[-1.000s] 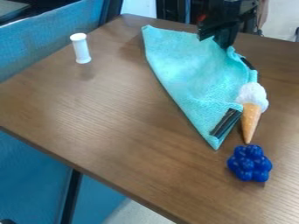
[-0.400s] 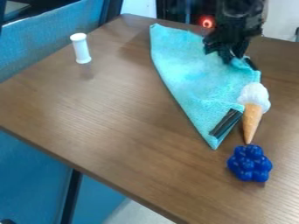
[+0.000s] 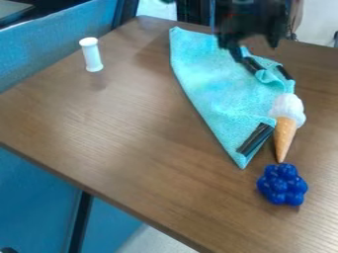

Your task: Fold the cloth from bottom left to top right

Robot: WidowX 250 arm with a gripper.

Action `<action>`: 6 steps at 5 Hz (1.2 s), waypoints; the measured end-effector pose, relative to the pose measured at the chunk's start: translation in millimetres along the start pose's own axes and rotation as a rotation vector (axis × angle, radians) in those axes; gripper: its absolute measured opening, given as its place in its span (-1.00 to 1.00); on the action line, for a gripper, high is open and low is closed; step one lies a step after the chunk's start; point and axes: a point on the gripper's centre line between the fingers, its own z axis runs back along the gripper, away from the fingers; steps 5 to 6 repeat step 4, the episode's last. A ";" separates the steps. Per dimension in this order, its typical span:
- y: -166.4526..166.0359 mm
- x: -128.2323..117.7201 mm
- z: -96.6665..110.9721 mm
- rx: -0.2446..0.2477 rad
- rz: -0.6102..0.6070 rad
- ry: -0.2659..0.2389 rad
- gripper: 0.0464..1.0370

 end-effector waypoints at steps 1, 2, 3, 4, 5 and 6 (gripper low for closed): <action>24.9 16.9 28.1 -0.073 -0.078 0.039 0.93; 50.2 19.5 63.8 -0.054 -0.169 0.131 0.93; 76.2 7.2 91.5 0.128 -0.285 0.299 0.93; 110.8 -2.4 109.3 0.335 -0.329 0.321 0.93; 110.8 -2.4 109.3 0.335 -0.329 0.321 0.93; 110.8 -2.4 109.3 0.335 -0.329 0.321 0.93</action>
